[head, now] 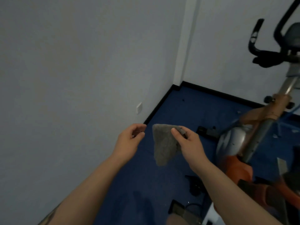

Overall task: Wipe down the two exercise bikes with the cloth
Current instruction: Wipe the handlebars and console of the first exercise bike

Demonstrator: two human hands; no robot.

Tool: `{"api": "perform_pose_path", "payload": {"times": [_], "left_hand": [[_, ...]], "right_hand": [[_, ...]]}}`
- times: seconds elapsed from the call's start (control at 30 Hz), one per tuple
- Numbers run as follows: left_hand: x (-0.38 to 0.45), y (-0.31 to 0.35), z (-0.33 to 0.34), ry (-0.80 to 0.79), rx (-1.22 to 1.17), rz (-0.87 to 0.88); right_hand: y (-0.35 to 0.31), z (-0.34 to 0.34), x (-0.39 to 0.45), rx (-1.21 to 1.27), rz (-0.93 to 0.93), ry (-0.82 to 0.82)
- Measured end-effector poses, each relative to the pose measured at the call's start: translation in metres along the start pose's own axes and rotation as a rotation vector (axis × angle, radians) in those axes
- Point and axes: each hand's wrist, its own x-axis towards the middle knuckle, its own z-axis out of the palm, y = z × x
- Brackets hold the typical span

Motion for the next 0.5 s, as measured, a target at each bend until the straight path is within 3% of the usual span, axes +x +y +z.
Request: {"api": "perform_pose_path", "payload": {"times": [0.2,0.5], "left_hand": [[0.055,-0.011,0.038,-0.224,-0.08,0.035],[0.192,0.013,0.087,-0.358,-0.057,0.132]], "right_hand": [[0.002,-0.01,0.035,-0.02,0.043,0.158],[-0.005,-0.058,0.128,0.053,0.031,0.35]]}}
